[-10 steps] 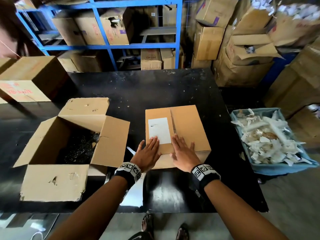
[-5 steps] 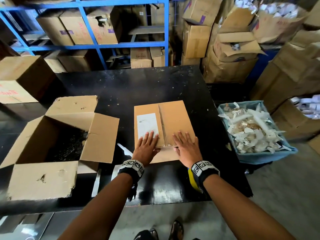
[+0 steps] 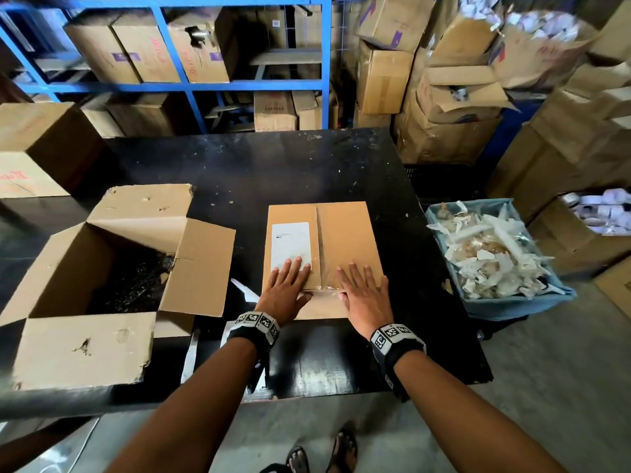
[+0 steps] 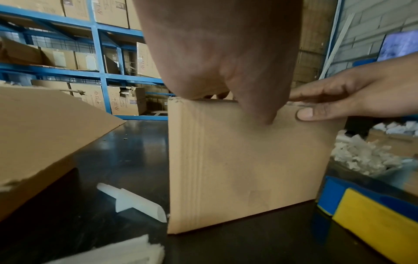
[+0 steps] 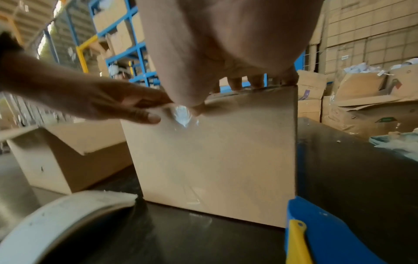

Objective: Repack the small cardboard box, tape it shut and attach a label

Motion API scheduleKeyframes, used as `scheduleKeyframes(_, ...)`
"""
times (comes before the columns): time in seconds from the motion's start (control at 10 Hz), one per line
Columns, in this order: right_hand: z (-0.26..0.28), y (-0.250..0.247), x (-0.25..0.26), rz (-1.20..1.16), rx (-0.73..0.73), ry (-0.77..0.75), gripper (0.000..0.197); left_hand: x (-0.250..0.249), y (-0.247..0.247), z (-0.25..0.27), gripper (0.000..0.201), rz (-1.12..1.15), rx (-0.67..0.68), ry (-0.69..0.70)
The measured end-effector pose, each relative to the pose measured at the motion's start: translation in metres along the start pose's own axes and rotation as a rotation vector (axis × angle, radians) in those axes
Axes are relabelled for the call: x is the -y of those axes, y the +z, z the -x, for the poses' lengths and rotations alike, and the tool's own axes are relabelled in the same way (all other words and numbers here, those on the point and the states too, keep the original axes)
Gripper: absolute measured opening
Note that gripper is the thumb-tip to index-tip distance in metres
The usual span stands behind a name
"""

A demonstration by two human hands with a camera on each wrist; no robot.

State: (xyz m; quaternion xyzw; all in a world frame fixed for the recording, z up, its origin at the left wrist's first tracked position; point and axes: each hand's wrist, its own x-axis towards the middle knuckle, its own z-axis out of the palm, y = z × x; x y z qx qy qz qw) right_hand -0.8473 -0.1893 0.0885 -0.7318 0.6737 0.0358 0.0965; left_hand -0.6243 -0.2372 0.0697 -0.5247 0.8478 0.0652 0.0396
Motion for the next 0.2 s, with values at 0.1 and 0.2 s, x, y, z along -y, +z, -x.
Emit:
scheduleKeyframes(0.1,0.001,-0.008,0.002,-0.099,-0.028,-0.012,0.066,-0.007,-0.011,0.006,0.077,0.113,-0.008,0.012)
scheduleKeyframes(0.2,0.024,0.001,-0.003,-0.256,-0.162,-0.074,0.064,-0.013,-0.003,0.037,0.075,0.296,-0.122,0.050)
